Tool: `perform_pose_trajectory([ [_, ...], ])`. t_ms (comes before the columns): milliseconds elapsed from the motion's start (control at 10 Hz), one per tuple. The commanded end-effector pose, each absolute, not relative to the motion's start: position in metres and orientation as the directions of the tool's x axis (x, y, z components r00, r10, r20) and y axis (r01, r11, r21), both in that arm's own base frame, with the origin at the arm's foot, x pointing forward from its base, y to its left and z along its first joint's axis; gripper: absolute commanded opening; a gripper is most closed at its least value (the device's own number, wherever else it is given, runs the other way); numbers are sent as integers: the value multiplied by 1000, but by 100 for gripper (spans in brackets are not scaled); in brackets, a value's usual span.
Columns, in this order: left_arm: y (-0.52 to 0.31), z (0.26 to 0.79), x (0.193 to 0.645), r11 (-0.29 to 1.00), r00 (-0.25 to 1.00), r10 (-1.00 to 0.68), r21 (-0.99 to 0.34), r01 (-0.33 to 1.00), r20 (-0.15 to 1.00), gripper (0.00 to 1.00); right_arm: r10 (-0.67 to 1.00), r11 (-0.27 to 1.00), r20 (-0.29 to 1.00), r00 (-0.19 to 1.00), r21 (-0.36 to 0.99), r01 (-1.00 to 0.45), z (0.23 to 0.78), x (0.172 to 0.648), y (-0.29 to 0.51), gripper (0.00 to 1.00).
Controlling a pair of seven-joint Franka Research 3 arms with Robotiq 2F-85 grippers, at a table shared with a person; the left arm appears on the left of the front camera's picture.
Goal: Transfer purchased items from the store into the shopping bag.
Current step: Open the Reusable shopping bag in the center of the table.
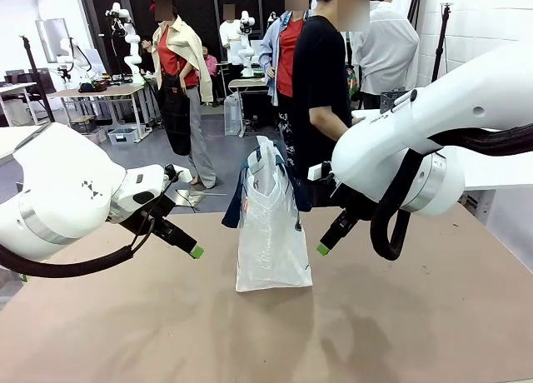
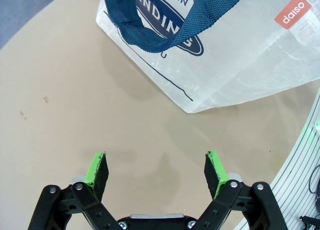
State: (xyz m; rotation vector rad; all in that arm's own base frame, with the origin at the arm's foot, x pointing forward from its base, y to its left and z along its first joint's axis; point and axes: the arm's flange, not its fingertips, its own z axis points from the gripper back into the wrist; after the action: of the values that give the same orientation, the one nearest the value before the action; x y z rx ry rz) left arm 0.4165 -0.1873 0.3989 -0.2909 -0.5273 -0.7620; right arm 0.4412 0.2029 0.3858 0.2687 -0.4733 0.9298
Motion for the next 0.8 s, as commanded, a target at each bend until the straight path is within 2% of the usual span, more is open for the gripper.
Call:
perform_pose_trajectory([
  [0, -186, 399, 417, 693, 607, -568, -76, 717, 556, 100, 699, 577, 502, 509, 24, -816, 385, 441, 202, 100],
  [400, -187, 399, 416, 693, 603, -577, -62, 719, 551, 100, 702, 575, 500, 506, 20, -818, 386, 441, 203, 100],
  [600, -197, 424, 419, 676, 643, -558, -163, 719, 524, 100, 617, 632, 474, 629, 178, -754, 411, 453, 191, 100],
  [700, -209, 442, 421, 690, 667, -552, -177, 702, 500, 100, 605, 681, 439, 664, 146, -717, 433, 462, 188, 100],
])
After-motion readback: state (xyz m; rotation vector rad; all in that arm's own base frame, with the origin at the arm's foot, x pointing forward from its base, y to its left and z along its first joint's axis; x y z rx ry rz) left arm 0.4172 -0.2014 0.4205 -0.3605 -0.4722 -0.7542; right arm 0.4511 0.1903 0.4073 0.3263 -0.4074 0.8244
